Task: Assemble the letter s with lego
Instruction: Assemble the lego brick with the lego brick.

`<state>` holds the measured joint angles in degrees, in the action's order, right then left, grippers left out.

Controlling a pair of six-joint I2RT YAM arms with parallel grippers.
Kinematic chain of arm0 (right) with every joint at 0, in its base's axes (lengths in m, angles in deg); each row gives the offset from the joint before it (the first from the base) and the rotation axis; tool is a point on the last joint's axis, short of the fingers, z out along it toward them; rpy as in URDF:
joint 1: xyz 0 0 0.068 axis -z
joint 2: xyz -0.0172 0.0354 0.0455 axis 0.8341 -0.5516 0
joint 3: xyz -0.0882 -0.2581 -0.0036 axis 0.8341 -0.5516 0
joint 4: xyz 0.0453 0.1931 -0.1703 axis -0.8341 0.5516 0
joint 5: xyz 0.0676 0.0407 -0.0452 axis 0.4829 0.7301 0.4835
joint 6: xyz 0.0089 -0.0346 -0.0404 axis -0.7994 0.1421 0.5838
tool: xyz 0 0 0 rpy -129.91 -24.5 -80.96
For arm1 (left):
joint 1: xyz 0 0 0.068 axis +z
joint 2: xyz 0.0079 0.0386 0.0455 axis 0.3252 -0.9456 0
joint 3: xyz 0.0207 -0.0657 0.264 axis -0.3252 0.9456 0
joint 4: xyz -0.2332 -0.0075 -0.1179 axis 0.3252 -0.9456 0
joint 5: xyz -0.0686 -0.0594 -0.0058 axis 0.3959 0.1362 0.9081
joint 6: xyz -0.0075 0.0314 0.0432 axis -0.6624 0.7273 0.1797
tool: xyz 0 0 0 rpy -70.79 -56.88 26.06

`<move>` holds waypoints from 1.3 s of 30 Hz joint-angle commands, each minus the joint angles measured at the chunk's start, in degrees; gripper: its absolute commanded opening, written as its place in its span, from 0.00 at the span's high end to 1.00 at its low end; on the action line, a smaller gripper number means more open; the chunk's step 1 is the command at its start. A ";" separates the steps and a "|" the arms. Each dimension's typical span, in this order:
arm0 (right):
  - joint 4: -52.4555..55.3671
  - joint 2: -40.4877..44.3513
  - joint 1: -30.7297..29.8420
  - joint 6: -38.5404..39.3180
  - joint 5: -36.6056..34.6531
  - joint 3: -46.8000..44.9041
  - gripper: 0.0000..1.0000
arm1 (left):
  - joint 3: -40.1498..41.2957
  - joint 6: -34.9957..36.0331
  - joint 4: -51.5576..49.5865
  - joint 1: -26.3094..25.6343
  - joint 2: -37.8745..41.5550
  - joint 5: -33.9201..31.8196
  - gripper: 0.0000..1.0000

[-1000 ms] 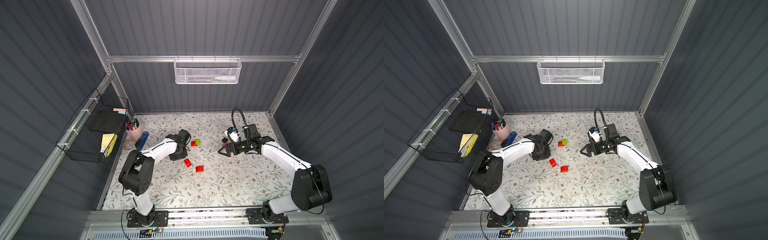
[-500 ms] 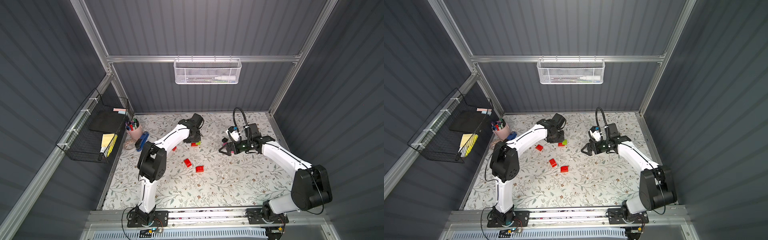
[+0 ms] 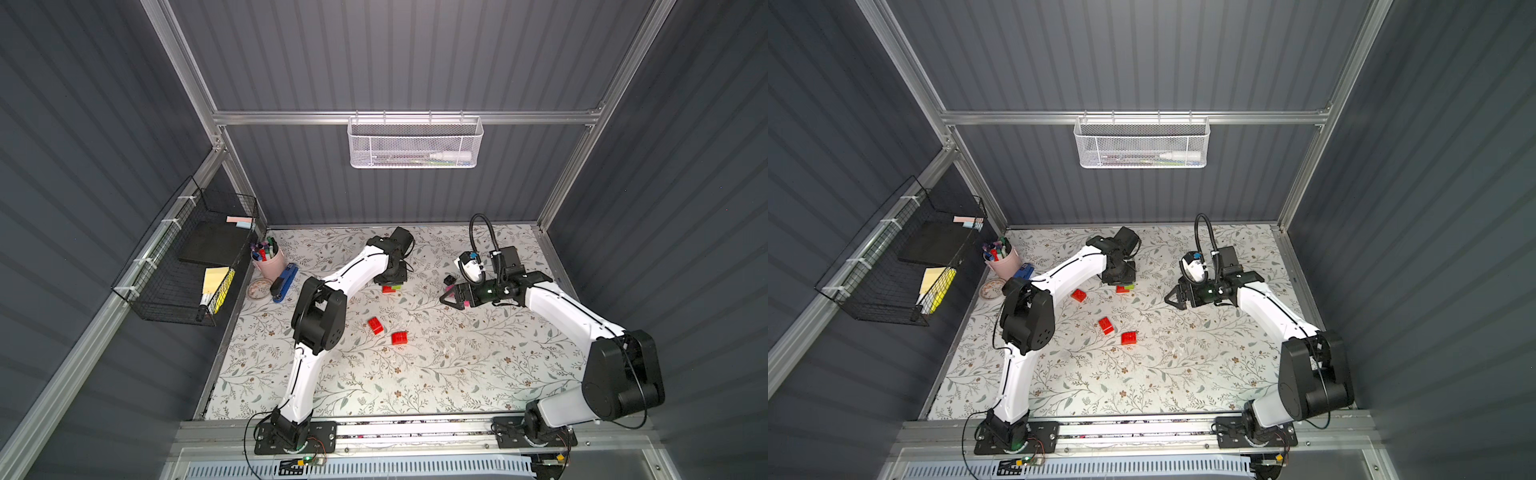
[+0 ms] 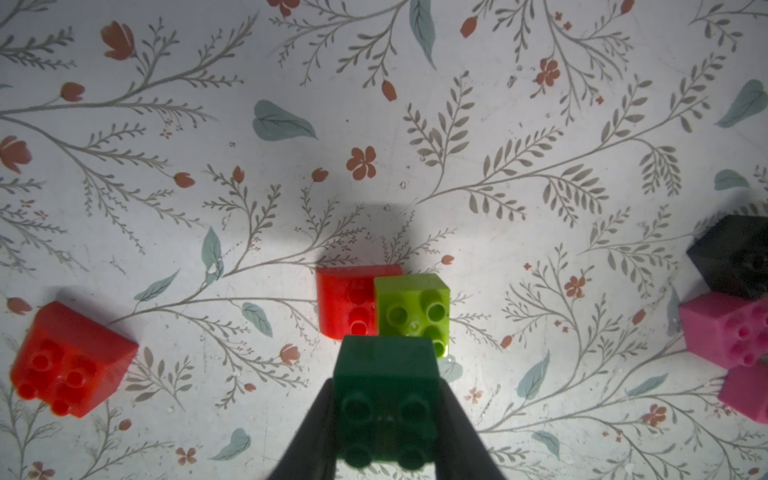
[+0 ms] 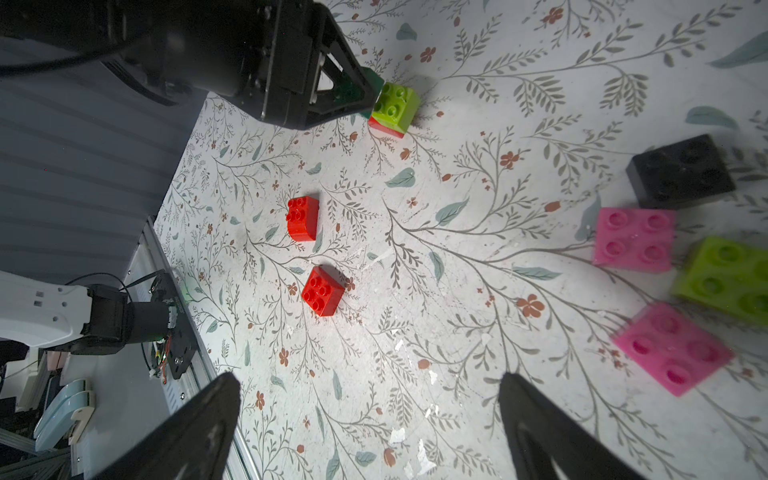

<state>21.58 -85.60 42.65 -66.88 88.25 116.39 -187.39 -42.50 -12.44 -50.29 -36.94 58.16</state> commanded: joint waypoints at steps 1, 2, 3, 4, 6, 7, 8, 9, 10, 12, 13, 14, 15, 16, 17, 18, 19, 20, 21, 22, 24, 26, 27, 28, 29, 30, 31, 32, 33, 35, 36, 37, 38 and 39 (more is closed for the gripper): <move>-0.21 0.92 0.38 0.23 0.44 0.75 0.01 | -2.10 1.20 -1.60 -0.23 -1.93 -0.53 0.69; -0.10 1.00 0.42 0.23 0.44 0.74 0.01 | -2.24 1.29 -1.60 -0.24 -2.11 -0.61 0.69; -0.22 1.00 0.42 0.24 0.51 0.66 0.01 | -2.42 1.35 -1.55 -0.24 -2.22 -0.62 0.69; -0.10 0.98 0.51 0.23 0.55 0.57 0.01 | -2.42 1.36 -1.44 -0.22 -2.31 -0.62 0.69; -0.16 1.00 0.52 0.24 0.57 0.43 0.01 | -2.31 1.44 -1.33 -0.24 -2.48 -0.59 0.69; -0.14 1.02 0.59 0.24 0.58 0.41 0.01 | -2.27 1.44 -1.34 -0.24 -2.65 -0.62 0.69; -0.16 0.97 0.60 0.23 0.62 0.39 0.01 | -2.11 1.37 -1.33 -0.23 -2.66 -0.70 0.69; -0.18 0.96 0.60 0.25 0.71 0.39 0.01 | -1.88 1.39 -1.24 -0.20 -2.75 -0.79 0.69; -0.14 0.91 0.66 0.23 0.71 0.33 0.01 | -1.62 1.39 -1.11 -0.20 -2.74 -0.79 0.69; -0.18 0.94 0.69 0.29 0.71 0.30 0.01 | -1.30 1.65 -0.81 -0.24 -2.79 -0.70 0.69; -0.18 0.93 0.68 0.27 0.75 0.30 0.01 | -1.31 1.74 -0.81 -0.24 -2.91 -0.79 0.69; -0.16 0.91 0.68 0.27 0.84 0.21 0.01 | -1.39 1.81 -0.79 -0.20 -3.07 -0.79 0.69; -0.15 0.88 0.71 0.24 0.82 0.19 0.01 | -1.44 1.88 -0.89 -0.24 -3.26 -0.95 0.69; -0.11 0.84 0.76 0.24 0.84 0.13 0.01 | -1.53 1.87 -0.95 -0.22 -3.44 -1.20 0.69; -0.18 0.96 0.78 0.28 0.79 0.08 0.01 | -1.49 1.90 -1.16 -0.23 -3.61 -1.35 0.69; -0.16 0.95 0.77 0.24 0.79 0.02 0.01 | -1.27 2.09 -1.08 -0.24 -3.63 -1.48 0.69; -0.20 0.96 0.77 0.23 0.79 -0.04 0.01 | -1.07 2.09 -0.99 -0.24 -3.63 -1.47 0.69; -0.16 0.91 0.77 0.23 0.80 -0.05 0.01 | -0.88 2.16 -0.92 -0.22 -3.69 -1.44 0.69; -0.11 0.96 0.77 0.28 0.81 -0.14 0.01 | -0.73 2.19 -0.82 -0.24 -3.73 -1.35 0.69; -0.13 0.92 0.77 0.23 0.79 -0.14 0.01 | -0.61 2.18 -0.73 -0.24 -3.84 -1.28 0.69; -0.18 0.97 0.86 0.23 0.92 -0.15 0.01 | -0.37 2.18 -0.65 -0.22 -3.98 -1.08 0.69; -0.13 0.89 0.86 0.23 0.92 -0.20 0.01 | -0.39 2.16 -0.46 -0.24 -4.15 -0.89 0.69; -0.17 0.86 0.86 0.23 0.91 -0.16 0.01 | -0.27 2.18 -0.46 -0.24 -4.20 -0.95 0.69; -0.16 0.88 0.86 0.24 0.88 -0.14 0.01 | -0.10 2.18 -0.44 -0.24 -4.28 -0.92 0.69; -0.11 0.88 0.86 0.25 0.96 -0.21 0.01 | 0.08 2.18 -0.54 -0.24 -4.33 -0.75 0.69; -0.16 0.84 0.86 0.30 0.96 -0.22 0.01 | 0.41 2.26 -0.55 -0.24 -4.39 -0.48 0.69; -0.16 0.88 0.90 0.28 1.02 -0.22 0.01 | 0.74 2.19 -0.46 -0.24 -4.42 -0.17 0.69; -0.13 0.87 0.94 0.25 0.97 -0.23 0.01 | 1.28 2.18 -0.46 -0.24 -4.33 0.11 0.70; -0.16 0.88 0.95 0.34 0.98 -0.30 0.01 | 1.65 2.18 -0.46 -0.20 -4.29 0.34 0.70; -0.16 0.87 0.95 0.32 0.98 -0.32 0.01 | 1.97 2.18 -0.54 -0.24 -4.24 0.41 0.70; -0.14 0.83 0.95 0.37 1.01 -0.31 0.01 | 2.08 2.27 -0.76 -0.21 -4.33 0.25 0.72; -0.17 0.88 0.95 0.41 0.99 -0.31 0.01 | 1.98 2.44 -0.96 -0.17 -4.41 -0.32 0.73; -0.14 0.88 0.96 0.41 1.05 -0.41 0.01 | 1.79 2.49 -1.25 -0.24 -4.57 -0.59 0.73; -0.16 0.87 0.99 0.41 1.12 -0.40 0.01 | 1.77 2.47 -1.34 -0.16 -4.72 -0.62 0.73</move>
<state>21.56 -85.60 43.46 -66.88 88.31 116.28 -187.61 -41.08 -10.87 -50.29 -39.21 57.24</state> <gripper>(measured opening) 0.990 0.363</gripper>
